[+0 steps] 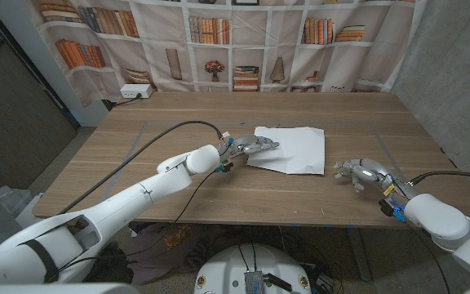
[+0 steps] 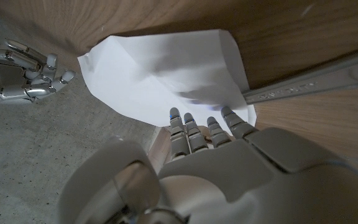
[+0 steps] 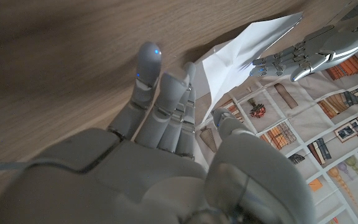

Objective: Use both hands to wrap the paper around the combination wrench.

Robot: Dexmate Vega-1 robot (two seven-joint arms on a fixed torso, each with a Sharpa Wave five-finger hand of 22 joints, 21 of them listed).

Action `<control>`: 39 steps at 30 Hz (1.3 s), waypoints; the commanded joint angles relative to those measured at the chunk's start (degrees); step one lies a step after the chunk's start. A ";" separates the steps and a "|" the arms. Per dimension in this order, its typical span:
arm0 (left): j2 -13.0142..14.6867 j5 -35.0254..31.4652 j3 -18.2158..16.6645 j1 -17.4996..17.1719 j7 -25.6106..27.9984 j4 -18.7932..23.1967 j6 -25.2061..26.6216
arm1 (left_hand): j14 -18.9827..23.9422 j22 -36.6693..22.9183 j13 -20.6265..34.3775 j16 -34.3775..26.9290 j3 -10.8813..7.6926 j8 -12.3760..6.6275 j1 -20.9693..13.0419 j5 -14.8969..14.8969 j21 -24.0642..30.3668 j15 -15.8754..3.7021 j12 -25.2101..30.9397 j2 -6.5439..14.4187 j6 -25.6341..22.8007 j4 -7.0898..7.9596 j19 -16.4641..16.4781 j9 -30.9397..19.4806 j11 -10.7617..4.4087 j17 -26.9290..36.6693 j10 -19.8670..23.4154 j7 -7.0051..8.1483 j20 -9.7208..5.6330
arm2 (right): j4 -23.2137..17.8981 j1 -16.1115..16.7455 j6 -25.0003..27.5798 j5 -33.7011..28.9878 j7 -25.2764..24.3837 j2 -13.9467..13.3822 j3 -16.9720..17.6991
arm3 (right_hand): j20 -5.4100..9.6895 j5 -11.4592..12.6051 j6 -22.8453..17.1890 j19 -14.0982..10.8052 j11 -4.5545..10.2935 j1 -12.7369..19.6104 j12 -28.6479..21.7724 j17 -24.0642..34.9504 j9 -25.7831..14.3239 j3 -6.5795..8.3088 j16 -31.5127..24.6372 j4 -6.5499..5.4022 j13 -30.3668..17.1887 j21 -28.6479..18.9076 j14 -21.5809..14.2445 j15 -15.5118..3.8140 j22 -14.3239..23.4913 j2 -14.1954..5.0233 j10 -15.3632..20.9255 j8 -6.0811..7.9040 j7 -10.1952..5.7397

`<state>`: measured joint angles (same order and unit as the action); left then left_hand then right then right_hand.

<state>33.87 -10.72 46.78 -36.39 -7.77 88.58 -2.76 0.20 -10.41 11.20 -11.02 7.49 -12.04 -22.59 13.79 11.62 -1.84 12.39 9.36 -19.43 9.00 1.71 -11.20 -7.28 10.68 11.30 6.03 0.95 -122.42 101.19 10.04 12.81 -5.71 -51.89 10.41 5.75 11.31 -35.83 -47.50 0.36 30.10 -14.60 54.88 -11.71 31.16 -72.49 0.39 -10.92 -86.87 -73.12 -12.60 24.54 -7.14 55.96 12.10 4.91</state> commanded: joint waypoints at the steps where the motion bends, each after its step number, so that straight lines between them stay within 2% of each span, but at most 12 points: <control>1: 0.96 0.52 -0.78 -1.50 0.84 1.27 0.87 | 0.31 -0.02 0.13 0.07 -0.11 -0.02 0.38 0.32 -0.08 -3.14 -0.08 0.05 -0.25 -0.06 0.35 -0.09 0.23 0.14 -0.16 0.01 0.36 | -2.40 1.64 6.67 3.25 2.86 1.45 1.03 | 6.26 -0.26 0.24 -1.08 -0.13 -1.22 0.85 0.61 -0.07 0.90 -0.74 -0.47 0.05 0.44 -0.73 0.08 0.67 0.12 0.33 -0.32 1.03; 8: 0.88 0.91 -0.83 -1.77 0.93 1.04 0.79 | 0.28 -0.02 0.14 0.08 -0.13 -0.09 0.45 0.34 -0.06 -3.12 -0.10 0.04 -0.48 -0.08 0.36 -0.09 0.10 0.15 -0.19 -0.17 0.37 | -2.90 1.67 9.64 6.10 5.47 0.30 0.19 | 6.29 -0.43 3.09 -2.07 -0.22 -3.45 2.33 1.28 0.07 2.43 -0.83 -1.27 0.06 1.49 -1.16 0.08 2.09 0.48 -0.76 -1.44 2.77; 13: 0.95 1.15 -0.71 -1.76 0.47 0.95 0.85 | 0.31 -0.02 0.15 0.07 -0.14 -0.09 0.49 0.35 -0.05 -3.12 -0.08 0.02 -0.49 -0.10 0.38 -0.10 0.17 0.15 -0.13 -0.06 0.41 | -2.82 1.97 9.53 7.64 5.08 1.08 -0.10 | 6.30 -0.67 3.91 -2.26 -0.74 -5.74 3.09 1.17 0.09 3.25 -0.17 -2.37 0.08 2.66 -0.78 0.07 2.74 0.88 -1.75 -1.35 2.95; 17: 0.92 1.06 -0.63 -1.64 0.44 0.91 0.71 | 0.31 -0.02 0.15 0.07 -0.14 -0.06 0.52 0.35 -0.05 -3.12 -0.07 0.01 -0.45 -0.11 0.37 -0.10 0.19 0.15 -0.10 -0.02 0.41 | -2.31 1.65 8.99 8.56 4.66 1.48 -0.63 | 6.34 -0.71 4.55 -2.24 -0.66 -6.57 3.42 1.35 0.09 3.92 -0.07 -2.40 0.09 3.24 -0.94 0.07 3.10 1.30 -2.52 -1.36 3.12; 21: 0.81 0.99 -0.59 -1.57 0.54 0.91 0.55 | 0.36 -0.02 0.15 0.05 -0.15 -0.05 0.55 0.36 -0.04 -3.11 -0.11 0.00 -0.45 -0.12 0.39 -0.10 0.15 0.15 -0.19 -0.06 0.40 | -1.84 1.02 7.92 8.17 3.51 1.46 -1.63 | 6.27 -0.78 5.08 -2.48 -0.88 -7.05 3.70 1.48 0.10 4.10 0.03 -2.06 0.08 3.23 -0.90 0.08 3.61 2.28 -3.54 -1.39 3.30; 26: 0.85 1.00 -0.60 -1.68 0.51 1.16 0.70 | 0.32 -0.03 0.16 0.08 -0.15 -0.05 0.60 0.37 -0.03 -3.16 -0.10 -0.01 -0.46 -0.13 0.41 -0.10 0.14 0.15 -0.15 -0.15 0.41 | -1.56 -0.06 7.03 7.08 1.60 1.20 -2.67 | 6.25 -1.00 5.70 -2.78 -0.98 -7.79 3.78 1.34 0.17 3.72 0.41 -1.01 0.09 3.29 -0.53 0.07 4.31 5.36 -4.46 -1.40 3.69; 33: 1.05 0.95 -0.76 -1.99 0.80 1.57 0.89 | 0.35 -0.03 0.17 0.06 -0.17 -0.01 0.66 0.39 -0.02 -3.18 -0.12 -0.02 -0.40 -0.15 0.42 -0.10 0.10 0.15 -0.19 -0.14 0.42 | -0.93 -1.48 5.57 7.28 0.91 0.90 -3.24 | 6.37 -0.92 6.37 -2.63 -0.65 -7.70 3.79 1.42 0.17 4.22 0.46 -0.04 0.09 3.94 -0.73 0.06 4.45 6.54 -5.39 -1.43 3.63; 39: 0.79 0.87 -0.69 -1.92 1.03 1.35 0.52 | 0.32 -0.03 0.17 0.08 -0.18 -0.03 0.70 0.40 -0.01 -3.16 -0.08 -0.03 -0.48 -0.16 0.45 -0.11 -0.03 0.15 -0.10 -0.11 0.33 | -0.54 -2.85 4.29 7.20 0.72 0.36 -4.06 | 6.34 -0.87 6.94 -2.64 -0.60 -7.86 3.64 1.18 0.13 5.21 0.95 0.76 0.08 4.58 -0.70 0.05 5.19 7.22 -6.08 -1.30 3.66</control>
<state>34.81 -9.78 46.11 -38.20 -7.11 89.90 -2.05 0.20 -10.24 11.21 -11.02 7.49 -12.05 -21.92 13.79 11.43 -1.83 12.39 9.60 -19.43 9.01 1.70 -11.20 -7.27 10.68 11.31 6.02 0.92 -123.75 100.59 16.55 20.04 -3.86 -50.79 7.77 6.45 10.37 -29.12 -49.61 -0.34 22.35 -10.74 56.06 -11.46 36.06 -71.82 0.74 -10.58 -82.41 -73.70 -12.38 29.37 -0.69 50.18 10.76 8.47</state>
